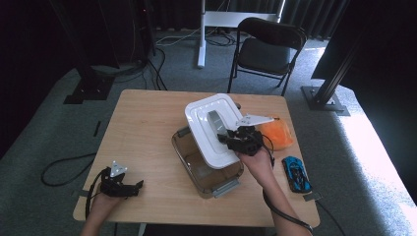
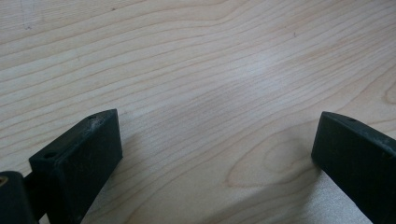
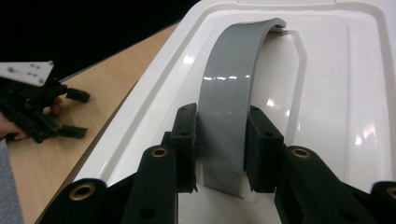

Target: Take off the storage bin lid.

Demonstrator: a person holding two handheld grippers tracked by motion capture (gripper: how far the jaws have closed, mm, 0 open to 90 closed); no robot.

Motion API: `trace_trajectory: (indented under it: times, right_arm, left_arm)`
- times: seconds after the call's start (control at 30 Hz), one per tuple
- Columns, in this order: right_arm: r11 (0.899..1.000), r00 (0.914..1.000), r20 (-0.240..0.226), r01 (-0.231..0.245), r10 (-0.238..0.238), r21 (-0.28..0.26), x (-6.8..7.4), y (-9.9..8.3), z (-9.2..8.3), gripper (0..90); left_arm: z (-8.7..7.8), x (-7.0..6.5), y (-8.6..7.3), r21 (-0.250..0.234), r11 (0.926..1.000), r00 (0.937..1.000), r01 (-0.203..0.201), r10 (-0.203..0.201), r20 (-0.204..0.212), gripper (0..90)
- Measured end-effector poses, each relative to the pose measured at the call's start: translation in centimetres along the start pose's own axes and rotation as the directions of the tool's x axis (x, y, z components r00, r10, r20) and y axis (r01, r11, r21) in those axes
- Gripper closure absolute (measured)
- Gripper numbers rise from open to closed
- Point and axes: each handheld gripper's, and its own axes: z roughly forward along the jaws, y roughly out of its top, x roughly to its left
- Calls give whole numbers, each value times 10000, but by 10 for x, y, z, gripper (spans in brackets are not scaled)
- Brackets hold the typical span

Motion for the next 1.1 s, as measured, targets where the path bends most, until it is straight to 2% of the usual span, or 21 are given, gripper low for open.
trace_trajectory:
  times: [0.2, 0.5, 1.1]
  right_arm:
    - [9998, 9996, 227, -164, 165, -71, -9, 4, 0, 684]
    - [9989, 9969, 635, -463, 460, 24, -31, 11, 3, 684]
    - [9933, 9834, 1411, -1151, 1143, -26, -71, 14, 18, 684]
  left_arm:
    - [0, 0, 0, -9, 10000, 10000, 1, -1, -3, 22]
    - [0, 0, 0, -21, 10000, 10000, 8, -8, -8, 22]
    - [0, 0, 0, 2, 10000, 10000, 18, -18, 9, 22]
